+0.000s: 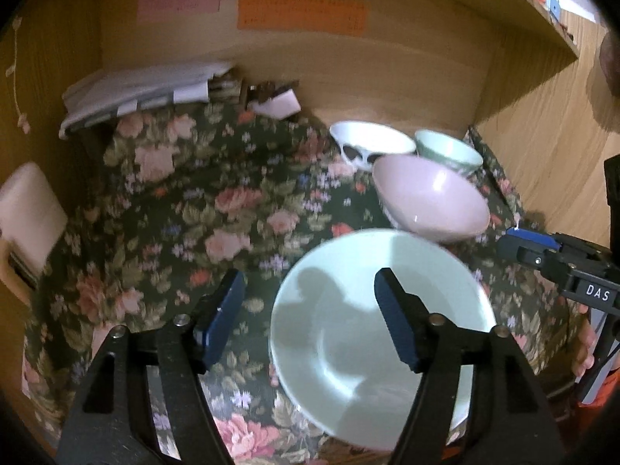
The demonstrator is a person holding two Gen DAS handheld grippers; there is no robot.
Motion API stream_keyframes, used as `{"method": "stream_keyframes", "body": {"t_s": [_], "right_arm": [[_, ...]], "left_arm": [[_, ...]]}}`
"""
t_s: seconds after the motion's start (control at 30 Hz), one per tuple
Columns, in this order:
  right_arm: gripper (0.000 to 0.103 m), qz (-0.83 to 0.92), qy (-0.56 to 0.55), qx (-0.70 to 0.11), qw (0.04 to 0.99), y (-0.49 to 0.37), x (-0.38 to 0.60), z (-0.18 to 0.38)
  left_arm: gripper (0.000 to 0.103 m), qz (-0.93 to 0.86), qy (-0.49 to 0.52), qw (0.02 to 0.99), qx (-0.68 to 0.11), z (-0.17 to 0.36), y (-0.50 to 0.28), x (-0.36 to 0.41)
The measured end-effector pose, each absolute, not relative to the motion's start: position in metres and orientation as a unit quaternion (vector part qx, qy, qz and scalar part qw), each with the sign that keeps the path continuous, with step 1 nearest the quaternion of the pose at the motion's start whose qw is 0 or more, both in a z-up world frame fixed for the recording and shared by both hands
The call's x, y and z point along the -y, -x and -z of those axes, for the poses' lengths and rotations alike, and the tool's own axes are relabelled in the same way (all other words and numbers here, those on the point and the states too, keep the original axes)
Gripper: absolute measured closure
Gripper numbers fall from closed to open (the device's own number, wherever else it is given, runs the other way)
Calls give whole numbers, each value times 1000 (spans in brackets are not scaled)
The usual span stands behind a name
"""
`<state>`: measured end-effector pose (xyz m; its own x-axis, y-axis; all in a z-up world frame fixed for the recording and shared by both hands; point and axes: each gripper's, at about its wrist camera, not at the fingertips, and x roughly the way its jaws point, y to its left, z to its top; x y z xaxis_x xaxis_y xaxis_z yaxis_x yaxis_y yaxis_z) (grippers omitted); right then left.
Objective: Organize plates and bowls
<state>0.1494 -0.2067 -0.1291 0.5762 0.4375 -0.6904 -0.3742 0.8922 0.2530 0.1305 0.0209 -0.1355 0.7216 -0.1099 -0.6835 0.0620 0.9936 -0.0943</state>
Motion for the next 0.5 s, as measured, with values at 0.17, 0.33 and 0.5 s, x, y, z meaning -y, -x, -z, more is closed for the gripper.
{"method": "stream_keyframes", "body": {"t_s": [0.17, 0.33, 0.5], "right_arm": [[49, -212, -44, -385, 897, -162, 217, 121], [49, -194, -46, -382, 902, -178, 226, 121], [49, -182, -50, -389, 902, -194, 235, 127]], "left_arm": [[33, 50, 23, 932, -357, 124, -147, -13], [33, 63, 7, 932, -356, 120, -170, 3], [33, 76, -4, 927, -368, 123, -198, 20]]}}
